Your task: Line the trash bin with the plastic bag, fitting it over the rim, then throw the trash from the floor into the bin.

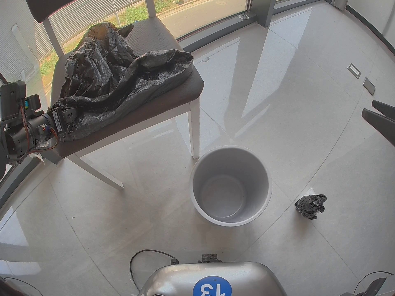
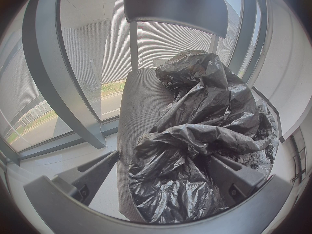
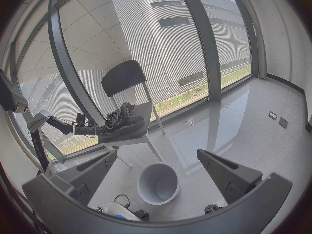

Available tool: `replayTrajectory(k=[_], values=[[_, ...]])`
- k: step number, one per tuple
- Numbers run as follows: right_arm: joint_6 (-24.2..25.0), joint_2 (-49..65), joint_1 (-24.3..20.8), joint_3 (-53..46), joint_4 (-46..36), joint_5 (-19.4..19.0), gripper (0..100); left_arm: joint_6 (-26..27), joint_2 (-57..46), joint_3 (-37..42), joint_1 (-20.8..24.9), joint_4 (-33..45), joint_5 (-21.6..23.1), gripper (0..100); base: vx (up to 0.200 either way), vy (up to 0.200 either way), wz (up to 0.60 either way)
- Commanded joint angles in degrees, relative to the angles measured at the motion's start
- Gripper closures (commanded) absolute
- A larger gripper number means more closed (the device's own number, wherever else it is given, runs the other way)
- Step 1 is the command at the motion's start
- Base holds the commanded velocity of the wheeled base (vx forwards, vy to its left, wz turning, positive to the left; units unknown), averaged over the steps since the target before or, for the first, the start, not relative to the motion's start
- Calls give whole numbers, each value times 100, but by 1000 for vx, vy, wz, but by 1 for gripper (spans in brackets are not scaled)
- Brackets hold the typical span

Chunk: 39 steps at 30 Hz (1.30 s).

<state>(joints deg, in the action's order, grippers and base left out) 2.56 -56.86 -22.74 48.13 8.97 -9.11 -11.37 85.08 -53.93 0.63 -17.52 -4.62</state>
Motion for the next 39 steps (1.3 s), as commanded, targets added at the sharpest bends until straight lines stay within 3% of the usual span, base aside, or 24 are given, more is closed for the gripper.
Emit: replayTrajectory(k=[1,14,15,28,39], values=[[-1,26,-3,-5,-1,-3,0,4,44,-3,16,3,-13,0,0,0,0],[-1,17,-3,-58,8,-3,0,21,35,-47,86,20,-180,0,0,0,0],[-1,17,-3,-58,-1,-3,0,21,35,-56,86,20,-180,100,0,0,0],[-63,-10,-3,-93,-10,5,0,21,-35,-39,174,12,-118,100,0,0,0],[-247,-124,-3,-58,-53,-3,0,30,-686,-47,1026,398,-92,100,0,0,0]])
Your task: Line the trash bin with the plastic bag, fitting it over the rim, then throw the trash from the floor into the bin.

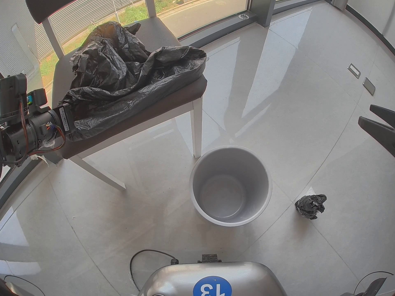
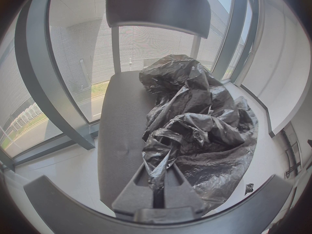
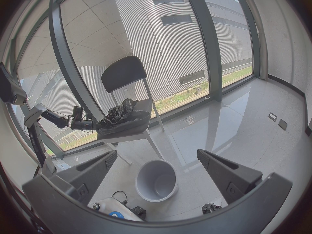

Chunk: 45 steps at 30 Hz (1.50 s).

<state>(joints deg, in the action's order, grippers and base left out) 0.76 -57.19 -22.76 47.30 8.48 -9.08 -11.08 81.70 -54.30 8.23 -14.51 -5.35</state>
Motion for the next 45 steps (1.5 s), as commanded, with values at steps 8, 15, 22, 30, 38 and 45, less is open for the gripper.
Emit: replayTrajectory(k=[8,15,22,30,38,45], values=[[-454,-319,281,86,-251,64,0,1,-831,-195,1155,519,-10,100,0,0,0],[-392,-689,334,60,-233,64,0,1,-1007,-635,2174,1108,-19,100,0,0,0],[-111,-785,263,25,-277,-199,0,9,-946,-1145,2886,1275,-1,100,0,0,0],[-146,-996,-9,-256,-233,-287,0,-61,-805,-1531,3387,1231,25,100,0,0,0],[-190,-1251,-317,-502,197,-278,0,-281,-699,-1830,3994,1196,-27,100,0,0,0],[-199,-1409,-950,-582,285,-234,0,-351,-515,-1979,4134,888,-62,100,0,0,0]])
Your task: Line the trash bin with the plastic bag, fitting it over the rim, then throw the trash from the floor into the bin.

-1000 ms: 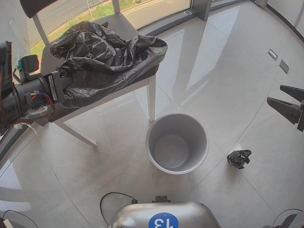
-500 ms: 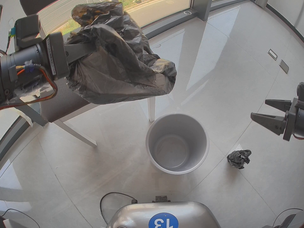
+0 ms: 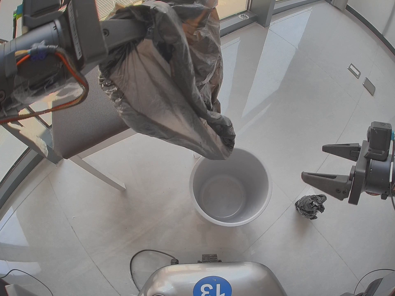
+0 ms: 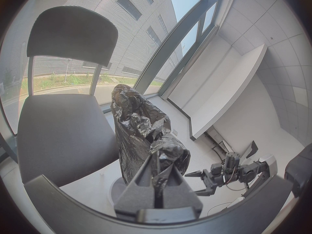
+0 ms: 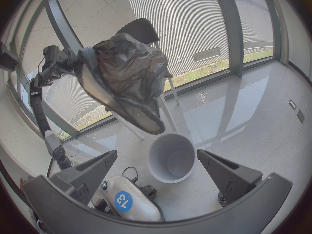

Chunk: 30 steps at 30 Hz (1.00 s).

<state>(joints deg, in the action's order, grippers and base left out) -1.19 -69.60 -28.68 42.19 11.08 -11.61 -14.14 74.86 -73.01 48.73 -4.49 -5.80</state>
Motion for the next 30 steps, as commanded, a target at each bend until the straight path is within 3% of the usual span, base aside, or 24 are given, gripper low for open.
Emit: replayTrajectory(k=[1,7,20,30], values=[[-4,-168,-357,-71,26,18,0,-45,169,-108,84,-114,-17,100,0,0,0],[-39,-344,-568,-264,26,18,0,-115,213,-179,216,-211,-17,100,0,0,0],[40,-1267,-366,-150,1001,-8,0,-238,195,-477,770,-290,-17,100,0,0,0],[49,-1381,12,158,1098,-26,0,-326,160,-179,1122,-509,44,100,0,0,0]])
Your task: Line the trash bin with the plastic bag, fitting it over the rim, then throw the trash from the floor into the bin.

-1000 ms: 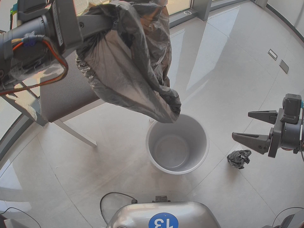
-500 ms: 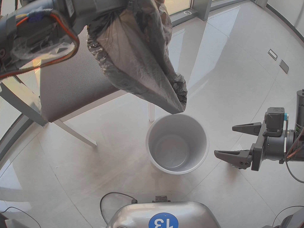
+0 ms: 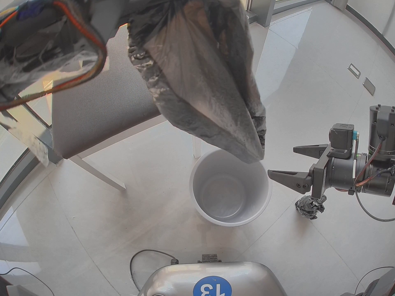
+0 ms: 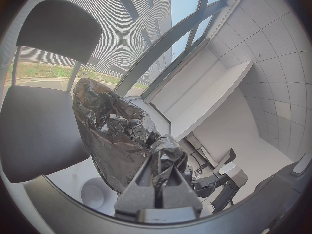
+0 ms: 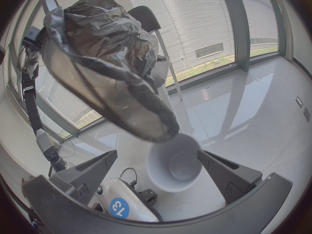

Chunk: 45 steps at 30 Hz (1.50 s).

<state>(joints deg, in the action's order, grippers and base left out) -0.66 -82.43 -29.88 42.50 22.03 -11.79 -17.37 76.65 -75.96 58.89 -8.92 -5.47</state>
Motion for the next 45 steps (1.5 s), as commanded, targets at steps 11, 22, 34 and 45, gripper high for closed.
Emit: replayTrajectory(k=[11,22,34,45], values=[[-13,-89,158,250,161,-34,0,-3,-441,1127,-185,-189,363,100,0,0,0],[-31,-98,-141,-84,161,-183,0,15,-573,1540,-976,-760,1365,100,0,0,0],[-13,-581,-334,-453,531,-403,0,6,-204,1303,-1671,-1147,2147,100,0,0,0],[57,-1504,-9,321,1374,-421,0,-3,-177,1031,-1671,-1112,2182,100,0,0,0]])
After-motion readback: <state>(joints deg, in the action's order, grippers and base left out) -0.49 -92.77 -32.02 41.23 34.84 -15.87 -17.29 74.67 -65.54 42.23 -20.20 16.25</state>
